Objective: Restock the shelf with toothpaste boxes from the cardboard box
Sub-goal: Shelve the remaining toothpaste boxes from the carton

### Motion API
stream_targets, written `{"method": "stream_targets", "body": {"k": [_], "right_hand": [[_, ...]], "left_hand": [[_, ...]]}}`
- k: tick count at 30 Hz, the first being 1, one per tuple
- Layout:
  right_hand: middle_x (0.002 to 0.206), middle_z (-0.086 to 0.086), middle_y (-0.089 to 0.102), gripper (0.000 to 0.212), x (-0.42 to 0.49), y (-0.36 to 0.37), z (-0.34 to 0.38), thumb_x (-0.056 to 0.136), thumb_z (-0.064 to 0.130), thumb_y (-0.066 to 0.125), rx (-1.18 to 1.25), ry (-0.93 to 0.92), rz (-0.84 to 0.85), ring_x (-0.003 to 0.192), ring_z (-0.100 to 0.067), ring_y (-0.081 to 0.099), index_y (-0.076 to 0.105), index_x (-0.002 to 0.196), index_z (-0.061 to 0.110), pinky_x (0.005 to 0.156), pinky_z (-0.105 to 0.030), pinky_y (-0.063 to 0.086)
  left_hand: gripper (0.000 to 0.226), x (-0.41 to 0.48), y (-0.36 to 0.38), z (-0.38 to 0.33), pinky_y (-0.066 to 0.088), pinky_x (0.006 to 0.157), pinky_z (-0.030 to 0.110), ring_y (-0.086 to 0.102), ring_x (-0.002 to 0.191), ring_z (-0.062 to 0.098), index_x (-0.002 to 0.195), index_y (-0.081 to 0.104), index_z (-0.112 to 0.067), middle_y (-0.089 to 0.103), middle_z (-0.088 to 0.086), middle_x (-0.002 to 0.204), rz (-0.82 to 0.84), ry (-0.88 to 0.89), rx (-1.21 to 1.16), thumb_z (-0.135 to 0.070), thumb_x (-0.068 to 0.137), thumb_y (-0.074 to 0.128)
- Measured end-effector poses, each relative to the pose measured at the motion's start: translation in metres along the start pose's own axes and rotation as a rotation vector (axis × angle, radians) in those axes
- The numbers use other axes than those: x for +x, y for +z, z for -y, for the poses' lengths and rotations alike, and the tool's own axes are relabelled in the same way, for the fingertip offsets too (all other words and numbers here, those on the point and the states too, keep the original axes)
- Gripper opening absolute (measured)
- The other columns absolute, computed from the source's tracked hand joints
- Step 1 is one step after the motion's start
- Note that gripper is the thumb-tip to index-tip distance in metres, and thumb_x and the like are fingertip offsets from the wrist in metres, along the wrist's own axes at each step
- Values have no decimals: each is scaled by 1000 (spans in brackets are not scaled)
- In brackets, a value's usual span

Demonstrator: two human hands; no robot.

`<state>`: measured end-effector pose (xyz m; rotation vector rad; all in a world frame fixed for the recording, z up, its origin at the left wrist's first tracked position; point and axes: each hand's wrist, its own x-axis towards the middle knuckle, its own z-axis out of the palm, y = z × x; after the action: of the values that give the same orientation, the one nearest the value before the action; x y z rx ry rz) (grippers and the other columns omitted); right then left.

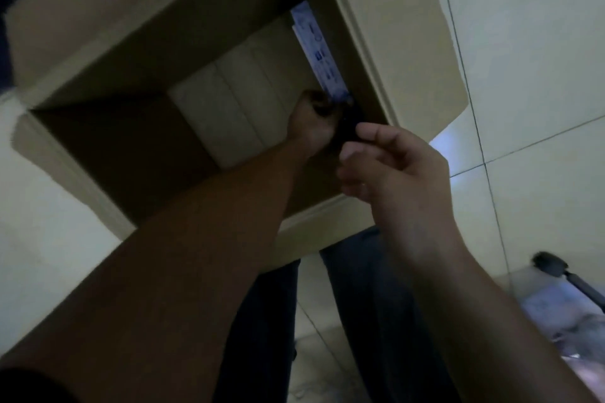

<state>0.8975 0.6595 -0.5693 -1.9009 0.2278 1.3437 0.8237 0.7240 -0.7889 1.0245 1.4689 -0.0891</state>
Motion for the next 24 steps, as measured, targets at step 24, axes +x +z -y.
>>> {"method": "stream_targets", "body": {"k": [24], "right_hand": [[111,-1,72,42,-13,18,-18,82,38,82,-74,103,79,99,-25,72,60,117,28,90,-55,58]], "left_hand": [[32,-155,-98,-58,55,82,34,65,87,26,92,64,9,65,19,95,276,-292,-596,-4,64,55]]}}
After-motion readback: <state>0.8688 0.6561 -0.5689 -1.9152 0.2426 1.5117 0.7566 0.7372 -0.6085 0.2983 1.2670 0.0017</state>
